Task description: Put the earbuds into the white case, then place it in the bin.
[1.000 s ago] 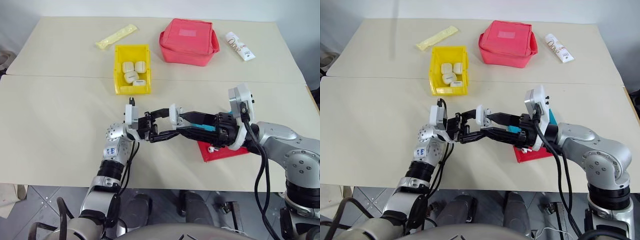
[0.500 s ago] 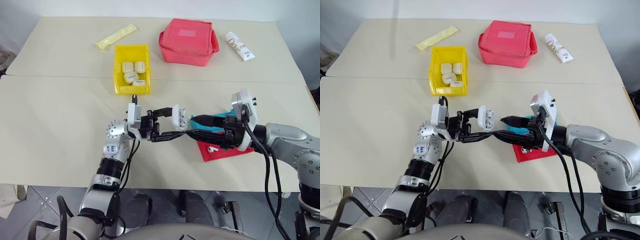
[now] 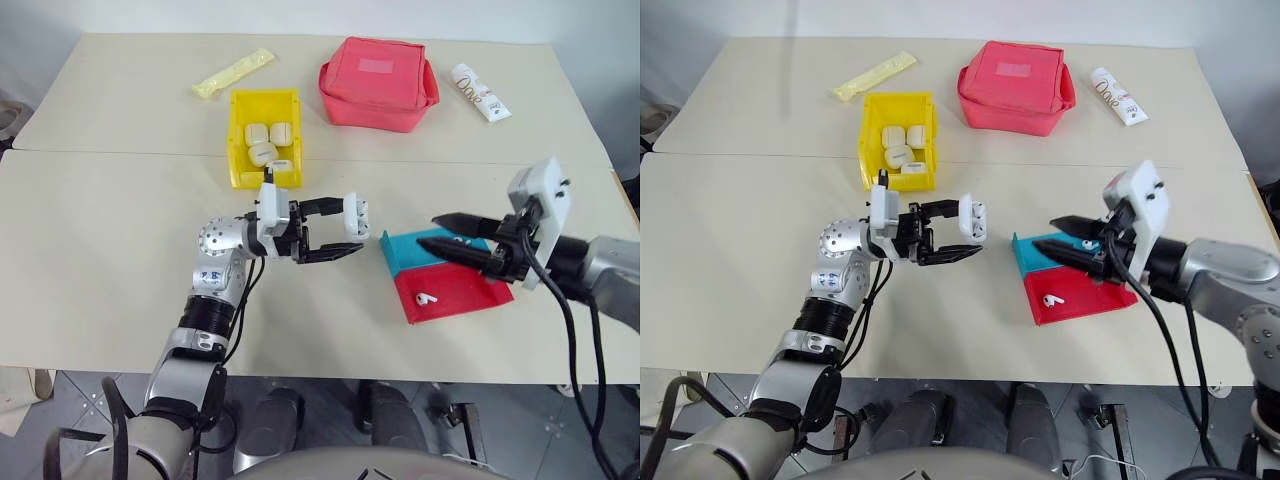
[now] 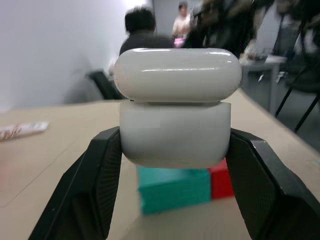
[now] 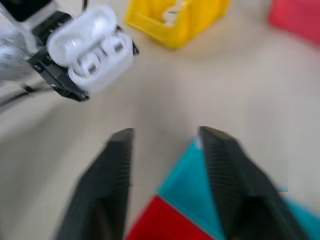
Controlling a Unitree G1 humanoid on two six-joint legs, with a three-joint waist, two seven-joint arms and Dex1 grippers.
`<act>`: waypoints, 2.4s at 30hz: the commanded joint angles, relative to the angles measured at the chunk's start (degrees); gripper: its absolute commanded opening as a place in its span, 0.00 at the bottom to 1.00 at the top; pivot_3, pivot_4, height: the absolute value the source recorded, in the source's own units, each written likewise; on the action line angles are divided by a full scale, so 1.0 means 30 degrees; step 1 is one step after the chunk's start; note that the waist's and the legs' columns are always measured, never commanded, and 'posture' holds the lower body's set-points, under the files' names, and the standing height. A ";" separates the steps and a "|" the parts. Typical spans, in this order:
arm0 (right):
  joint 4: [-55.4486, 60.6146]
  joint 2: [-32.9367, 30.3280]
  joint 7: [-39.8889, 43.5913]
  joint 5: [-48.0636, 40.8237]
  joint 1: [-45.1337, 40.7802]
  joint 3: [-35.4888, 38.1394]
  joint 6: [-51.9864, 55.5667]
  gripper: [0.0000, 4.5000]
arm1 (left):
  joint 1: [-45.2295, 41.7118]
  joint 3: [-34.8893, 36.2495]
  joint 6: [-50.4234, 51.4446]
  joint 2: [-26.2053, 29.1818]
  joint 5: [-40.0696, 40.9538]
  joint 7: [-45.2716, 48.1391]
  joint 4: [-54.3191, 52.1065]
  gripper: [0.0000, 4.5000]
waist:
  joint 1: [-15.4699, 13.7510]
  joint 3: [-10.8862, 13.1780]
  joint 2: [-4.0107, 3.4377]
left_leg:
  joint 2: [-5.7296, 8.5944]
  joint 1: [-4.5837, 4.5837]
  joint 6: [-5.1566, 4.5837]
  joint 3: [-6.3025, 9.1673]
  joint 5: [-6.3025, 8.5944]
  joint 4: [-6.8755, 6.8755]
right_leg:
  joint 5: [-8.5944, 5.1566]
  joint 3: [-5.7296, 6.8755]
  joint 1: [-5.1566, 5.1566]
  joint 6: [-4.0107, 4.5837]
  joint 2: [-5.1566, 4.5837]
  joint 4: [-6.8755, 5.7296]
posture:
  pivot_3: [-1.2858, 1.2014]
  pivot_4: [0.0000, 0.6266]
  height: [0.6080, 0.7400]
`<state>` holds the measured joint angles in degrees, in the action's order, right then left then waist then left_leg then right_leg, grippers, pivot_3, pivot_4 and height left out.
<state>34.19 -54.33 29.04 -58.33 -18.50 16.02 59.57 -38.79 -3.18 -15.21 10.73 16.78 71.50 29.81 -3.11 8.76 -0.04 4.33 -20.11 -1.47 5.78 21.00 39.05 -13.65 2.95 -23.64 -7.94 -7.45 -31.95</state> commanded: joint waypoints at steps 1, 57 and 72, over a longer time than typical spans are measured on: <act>0.1063 -0.0264 -0.1684 -0.0332 -0.3001 -0.1177 0.1286 0.20 | -0.0921 -0.0923 -0.1098 0.0432 -0.1942 -0.1083 0.0157 0.61 | 0.0018 0.0000 0.0000 | 0.0001 0.0000 0.0000 -0.0001 0.0000 0.0000 | 0.0000 -0.0002 -0.0003 0.0000 -0.0004 -0.0002 | 0.52 0.24 1.00; -0.3978 0.0945 0.9075 0.1292 0.2661 0.3087 -0.4076 1.00 | -0.7743 0.1843 0.0999 0.3945 -0.4630 -1.0744 1.1301 0.69 | -0.0147 0.0007 0.0034 | 0.0049 -0.0010 -0.0012 -0.0011 -0.0023 0.0009 | 0.0046 -0.0012 -0.0006 -0.0073 -0.0017 -0.0012 | 0.52 0.24 1.00; -0.3411 0.0175 0.9553 0.0714 0.3641 0.4316 -0.4004 1.00 | -0.5661 0.3169 0.2356 0.5342 -0.0970 -0.3433 0.5916 0.99 | 0.0107 0.0014 0.0046 | 0.0012 -0.0014 0.0009 -0.0036 -0.0023 0.0002 | 0.0047 -0.0007 -0.0025 -0.0075 -0.0022 -0.0014 | 0.52 0.24 1.00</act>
<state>22.66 -52.48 56.43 -55.07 -7.84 26.11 48.65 -57.45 4.60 -10.54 25.68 9.70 56.67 53.11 -2.79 8.80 0.09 4.36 -20.15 -1.45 5.67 20.94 39.05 -13.51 2.91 -23.72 -8.17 -7.53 -32.00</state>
